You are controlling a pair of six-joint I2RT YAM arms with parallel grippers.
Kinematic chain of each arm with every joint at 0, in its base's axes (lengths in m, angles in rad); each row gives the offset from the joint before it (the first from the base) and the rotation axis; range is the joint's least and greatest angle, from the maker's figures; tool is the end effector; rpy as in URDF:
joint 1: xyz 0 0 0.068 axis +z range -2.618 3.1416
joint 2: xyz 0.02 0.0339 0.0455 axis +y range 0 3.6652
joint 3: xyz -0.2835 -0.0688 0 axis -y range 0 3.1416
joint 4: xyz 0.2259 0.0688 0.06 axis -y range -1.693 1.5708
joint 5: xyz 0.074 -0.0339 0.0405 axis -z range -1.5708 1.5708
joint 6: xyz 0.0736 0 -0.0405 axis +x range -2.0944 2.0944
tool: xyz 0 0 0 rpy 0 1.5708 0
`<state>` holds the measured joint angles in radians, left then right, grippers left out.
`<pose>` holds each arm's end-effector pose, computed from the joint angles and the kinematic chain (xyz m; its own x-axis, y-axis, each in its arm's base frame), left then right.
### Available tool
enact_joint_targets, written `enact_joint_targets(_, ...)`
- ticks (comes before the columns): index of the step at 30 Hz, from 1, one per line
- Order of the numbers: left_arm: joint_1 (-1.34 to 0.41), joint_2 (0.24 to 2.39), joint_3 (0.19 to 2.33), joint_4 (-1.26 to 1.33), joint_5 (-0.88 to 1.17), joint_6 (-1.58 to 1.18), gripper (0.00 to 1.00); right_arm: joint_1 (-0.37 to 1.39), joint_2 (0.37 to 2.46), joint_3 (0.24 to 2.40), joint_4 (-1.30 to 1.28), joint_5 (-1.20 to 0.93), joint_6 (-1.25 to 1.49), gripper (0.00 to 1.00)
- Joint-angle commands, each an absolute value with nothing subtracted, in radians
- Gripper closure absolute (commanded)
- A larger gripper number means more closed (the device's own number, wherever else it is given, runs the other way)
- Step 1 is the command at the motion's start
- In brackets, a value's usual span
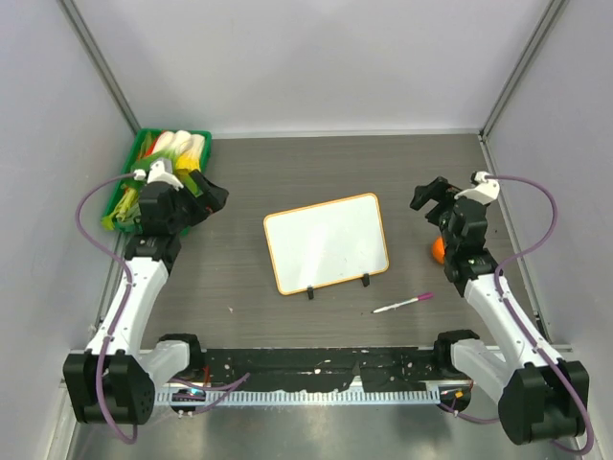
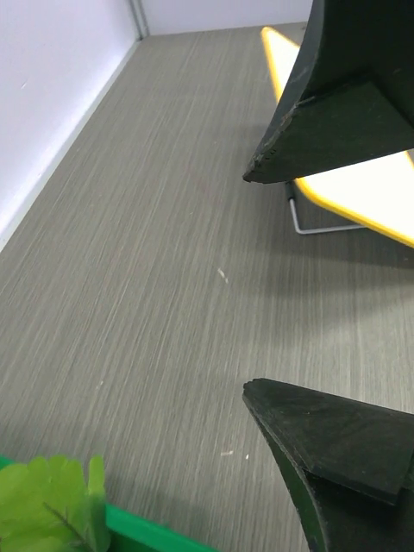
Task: Write a sentence on the whiteboard
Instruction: Pick up the whiteboard marker without the cap from the center of the board.
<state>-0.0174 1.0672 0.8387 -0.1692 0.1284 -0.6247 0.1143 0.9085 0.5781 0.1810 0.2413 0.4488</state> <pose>0.2521 -0.0138 0.3121 -0.3932 -0.5733 -0.7188 -0.1167 0.8066 -0.5794 0.2232 0.0079 0.2989 -0.0794 0.4150 -0.9064 0.1759 0.9008 0.3970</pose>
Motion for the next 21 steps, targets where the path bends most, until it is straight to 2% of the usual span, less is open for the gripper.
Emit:
enact_joint_targets(1, -0.011, 1.014, 0.802, -0.087, 0.254, -0.615, 0.0, 0.115, 0.966, 0.653, 0.086, 0.166, 0.471, 0.01)
enact_joint_targets(5, -0.018, 1.048, 0.816, -0.074, 0.428, -0.586, 0.0, 0.115, 0.999, 0.672, 0.064, 0.14, 0.468, 0.0)
enact_joint_targets(7, -0.066, 1.049, 0.844, -0.09, 0.439, -0.557, 0.0, 0.114, 1.006, 0.673, 0.063, 0.126, 0.466, 0.01)
enact_joint_targets(13, -0.456, 1.097, 1.012, -0.222, 0.232, -0.393, 0.0, 0.115, 1.025, 0.67, 0.043, 0.109, 0.476, 0.01)
enact_joint_targets(21, -0.989, 1.428, 1.205, -0.304, 0.042, -0.241, 0.0, 0.092, 1.037, 0.661, -0.055, 0.11, 0.497, 0.01)
